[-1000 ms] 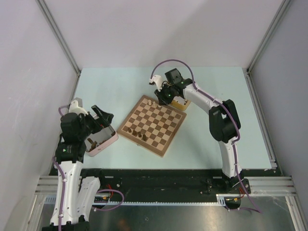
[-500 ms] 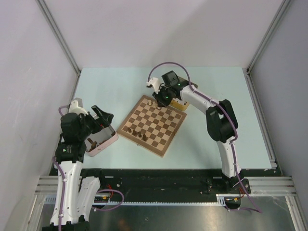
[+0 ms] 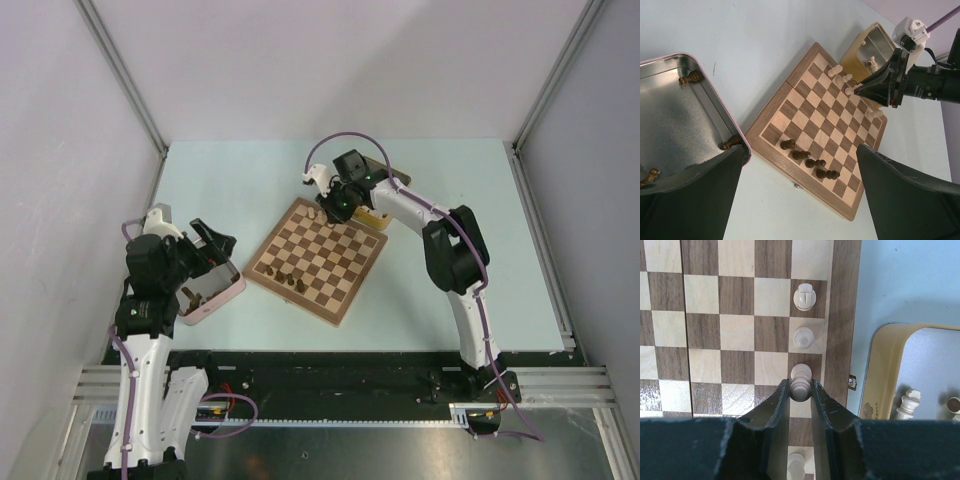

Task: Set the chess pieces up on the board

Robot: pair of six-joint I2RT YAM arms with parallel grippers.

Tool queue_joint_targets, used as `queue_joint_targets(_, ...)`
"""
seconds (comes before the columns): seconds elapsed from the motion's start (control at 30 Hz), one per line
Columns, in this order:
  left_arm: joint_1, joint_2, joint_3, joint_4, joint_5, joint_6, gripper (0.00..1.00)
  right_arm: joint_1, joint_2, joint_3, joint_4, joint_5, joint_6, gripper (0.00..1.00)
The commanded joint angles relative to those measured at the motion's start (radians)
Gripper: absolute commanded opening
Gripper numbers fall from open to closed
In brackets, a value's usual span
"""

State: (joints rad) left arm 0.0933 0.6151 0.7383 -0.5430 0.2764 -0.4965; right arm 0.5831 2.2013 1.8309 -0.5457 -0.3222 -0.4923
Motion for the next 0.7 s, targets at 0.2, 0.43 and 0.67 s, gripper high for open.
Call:
queue_joint_targets(0.2,0.008,0.009,0.006,0.026,0.006,0.015,1.00,0.007,0.023,0.053,0.018,0.015,-0.028,0.18)
queue_joint_targets(0.43,0.008,0.011,0.001,0.026,0.003,0.015,1.00,0.007,0.018,0.053,0.010,0.008,-0.029,0.32)
queue_joint_targets(0.67,0.006,0.015,0.004,0.026,0.001,0.015,1.00,0.006,-0.006,0.062,0.003,-0.008,-0.019,0.48)
